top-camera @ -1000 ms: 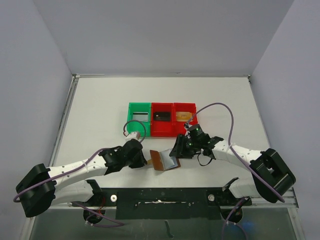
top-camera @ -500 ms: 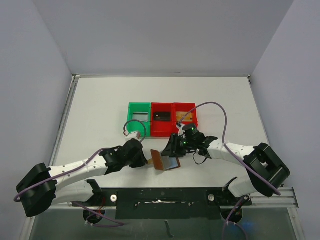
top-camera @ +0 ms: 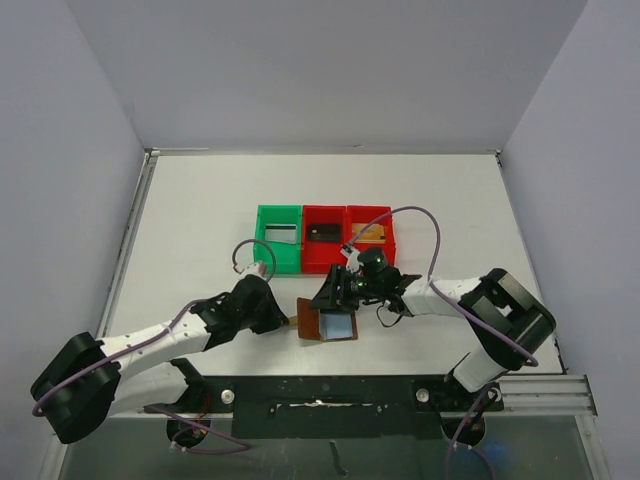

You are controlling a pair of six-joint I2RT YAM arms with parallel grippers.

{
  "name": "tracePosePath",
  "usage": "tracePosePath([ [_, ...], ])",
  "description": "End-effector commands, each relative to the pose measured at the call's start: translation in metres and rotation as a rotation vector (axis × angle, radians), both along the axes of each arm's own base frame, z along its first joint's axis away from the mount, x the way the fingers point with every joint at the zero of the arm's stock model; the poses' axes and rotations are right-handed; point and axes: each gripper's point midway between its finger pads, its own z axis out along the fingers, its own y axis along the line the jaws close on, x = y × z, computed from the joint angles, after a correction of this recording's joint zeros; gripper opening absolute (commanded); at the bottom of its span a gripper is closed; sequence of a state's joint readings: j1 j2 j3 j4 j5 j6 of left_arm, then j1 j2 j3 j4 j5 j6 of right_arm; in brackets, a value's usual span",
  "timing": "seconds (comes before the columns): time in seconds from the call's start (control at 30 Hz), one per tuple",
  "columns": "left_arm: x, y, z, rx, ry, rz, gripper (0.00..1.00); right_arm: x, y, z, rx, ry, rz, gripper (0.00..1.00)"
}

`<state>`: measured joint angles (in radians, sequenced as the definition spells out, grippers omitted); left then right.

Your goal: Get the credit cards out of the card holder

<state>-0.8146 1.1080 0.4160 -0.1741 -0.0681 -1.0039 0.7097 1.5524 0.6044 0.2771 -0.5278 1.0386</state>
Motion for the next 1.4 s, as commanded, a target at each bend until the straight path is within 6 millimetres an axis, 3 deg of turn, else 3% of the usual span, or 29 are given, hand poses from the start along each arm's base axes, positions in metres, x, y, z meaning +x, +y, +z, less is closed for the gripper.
tracePosePath([
  [0.0,0.013,-0.018,0.023,-0.165,-0.044,-0.012,0.0,0.0,0.017,0.016,0.11,-0.046,0.038,0.47],
  [0.17,0.014,-0.018,0.025,-0.195,-0.034,0.002,0.02,0.002,0.02,0.009,0.102,-0.033,0.036,0.57],
  [0.43,0.013,-0.014,0.039,-0.305,-0.055,0.082,0.46,0.005,0.011,-0.013,0.071,-0.009,-0.059,0.61],
  [0.67,0.006,-0.012,0.066,-0.477,-0.101,0.131,0.69,0.003,0.012,-0.019,0.088,0.008,-0.057,0.65],
  [0.83,-0.002,-0.018,0.085,-0.586,-0.122,0.09,0.71,0.007,0.013,-0.011,0.091,-0.006,-0.076,0.67],
  [1.37,-0.019,-0.053,0.079,-0.417,-0.135,-0.083,0.71,0.016,0.019,0.0,0.04,-0.007,-0.083,0.71],
])
